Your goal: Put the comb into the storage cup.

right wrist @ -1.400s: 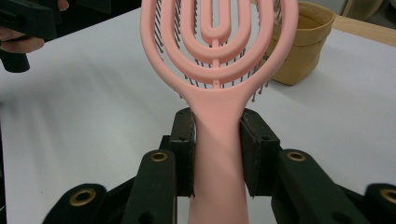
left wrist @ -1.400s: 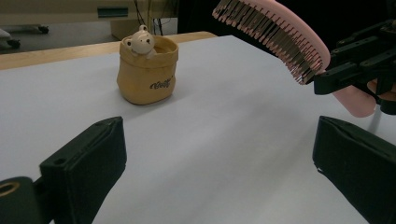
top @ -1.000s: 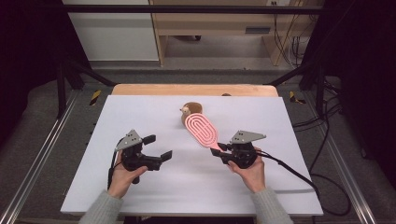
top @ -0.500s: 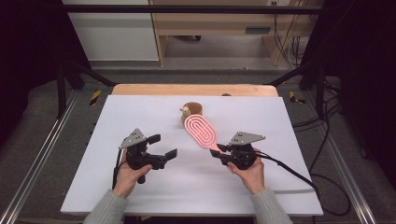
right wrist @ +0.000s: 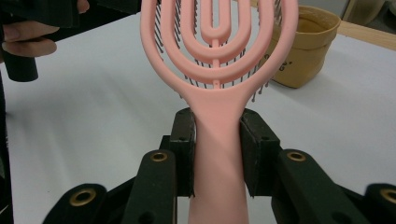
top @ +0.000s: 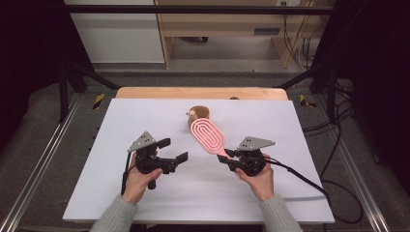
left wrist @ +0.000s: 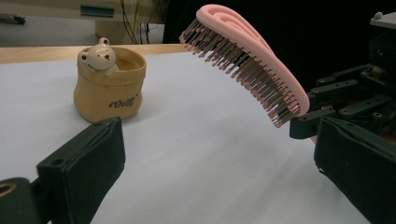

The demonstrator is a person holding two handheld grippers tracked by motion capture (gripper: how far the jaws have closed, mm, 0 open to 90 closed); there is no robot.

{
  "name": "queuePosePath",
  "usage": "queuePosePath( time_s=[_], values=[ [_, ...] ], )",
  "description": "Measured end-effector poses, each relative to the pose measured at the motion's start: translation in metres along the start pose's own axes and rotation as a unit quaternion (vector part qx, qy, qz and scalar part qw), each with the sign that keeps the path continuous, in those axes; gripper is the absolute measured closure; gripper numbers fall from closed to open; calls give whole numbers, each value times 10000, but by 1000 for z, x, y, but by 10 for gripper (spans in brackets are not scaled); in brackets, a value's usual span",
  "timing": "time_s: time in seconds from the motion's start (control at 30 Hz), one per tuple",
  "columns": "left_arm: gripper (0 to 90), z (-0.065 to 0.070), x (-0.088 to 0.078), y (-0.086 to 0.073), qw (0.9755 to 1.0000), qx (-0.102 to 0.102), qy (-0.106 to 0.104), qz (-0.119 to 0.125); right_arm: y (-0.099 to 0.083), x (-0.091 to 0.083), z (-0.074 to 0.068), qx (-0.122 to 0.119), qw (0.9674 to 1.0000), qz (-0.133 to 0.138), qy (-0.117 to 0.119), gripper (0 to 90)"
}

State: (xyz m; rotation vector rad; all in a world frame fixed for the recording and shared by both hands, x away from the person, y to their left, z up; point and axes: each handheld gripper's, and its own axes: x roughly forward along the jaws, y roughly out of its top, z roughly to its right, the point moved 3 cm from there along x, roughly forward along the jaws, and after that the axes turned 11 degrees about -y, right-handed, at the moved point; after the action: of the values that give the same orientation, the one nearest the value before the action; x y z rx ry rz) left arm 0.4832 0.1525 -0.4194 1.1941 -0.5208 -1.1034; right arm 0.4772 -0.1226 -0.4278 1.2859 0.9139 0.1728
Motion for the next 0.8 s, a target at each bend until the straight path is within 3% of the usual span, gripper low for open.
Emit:
queuePosePath(
  time_s=[0.8],
  values=[
    [12, 12, 22, 9, 9994, -263, -125, 201, 1, 2, -3, -37, 10000, 10, 22, 693]
  ],
)
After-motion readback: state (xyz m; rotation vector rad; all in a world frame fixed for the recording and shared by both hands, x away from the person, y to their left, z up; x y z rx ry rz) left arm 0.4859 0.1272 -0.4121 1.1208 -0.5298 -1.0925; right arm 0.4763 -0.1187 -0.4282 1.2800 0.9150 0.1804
